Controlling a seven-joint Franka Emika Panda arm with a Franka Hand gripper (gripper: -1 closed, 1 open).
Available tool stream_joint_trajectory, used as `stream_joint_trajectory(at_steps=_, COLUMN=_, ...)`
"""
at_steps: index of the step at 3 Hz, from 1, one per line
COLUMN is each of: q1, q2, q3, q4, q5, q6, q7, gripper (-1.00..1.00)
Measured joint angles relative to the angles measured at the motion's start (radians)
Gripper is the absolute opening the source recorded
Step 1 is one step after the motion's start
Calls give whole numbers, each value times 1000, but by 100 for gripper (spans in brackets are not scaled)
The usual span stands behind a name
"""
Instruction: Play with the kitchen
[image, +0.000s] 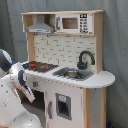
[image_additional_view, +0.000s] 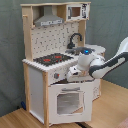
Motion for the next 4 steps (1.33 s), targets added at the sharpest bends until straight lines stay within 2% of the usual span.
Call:
stream_joint_trajectory(at_steps=1, q1=-73, q2=16, q3=75, q4=31, q5=15, q6=17, q7=2, gripper=-100)
stream_joint_trajectory(at_steps=3, q1=-177, q2=18, q3=229, q4=37, q5=110, q6=83, q7=11, gripper=-100)
stream_joint_trajectory(at_steps=4, q1=-208, q2=18, q3=293, q4=55, q5=159, q6=119, q7=47, gripper=-100)
